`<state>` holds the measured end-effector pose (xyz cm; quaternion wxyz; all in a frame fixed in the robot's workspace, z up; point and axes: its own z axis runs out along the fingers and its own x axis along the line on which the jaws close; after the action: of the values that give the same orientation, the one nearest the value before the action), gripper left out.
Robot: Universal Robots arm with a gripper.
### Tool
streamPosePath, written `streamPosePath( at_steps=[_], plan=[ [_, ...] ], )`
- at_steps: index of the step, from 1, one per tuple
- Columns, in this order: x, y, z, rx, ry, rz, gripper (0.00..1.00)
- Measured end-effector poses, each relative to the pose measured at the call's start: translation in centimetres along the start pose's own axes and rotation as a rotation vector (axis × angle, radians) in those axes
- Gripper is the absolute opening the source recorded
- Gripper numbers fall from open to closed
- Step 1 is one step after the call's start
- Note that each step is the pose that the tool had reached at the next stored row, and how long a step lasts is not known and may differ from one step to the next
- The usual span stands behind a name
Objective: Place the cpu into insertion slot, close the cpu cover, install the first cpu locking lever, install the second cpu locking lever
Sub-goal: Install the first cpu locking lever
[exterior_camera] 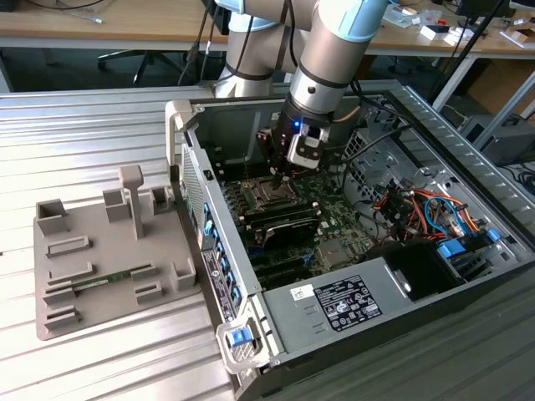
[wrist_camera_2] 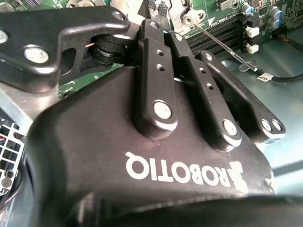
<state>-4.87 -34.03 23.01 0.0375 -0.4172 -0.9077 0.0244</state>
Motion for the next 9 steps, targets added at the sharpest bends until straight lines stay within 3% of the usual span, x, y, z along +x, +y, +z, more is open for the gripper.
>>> streamPosePath(
  at_steps=[9],
  plan=[
    [0.00, 0.00, 0.00, 0.0010, -0.0015, -0.020, 0.10]
  ],
)
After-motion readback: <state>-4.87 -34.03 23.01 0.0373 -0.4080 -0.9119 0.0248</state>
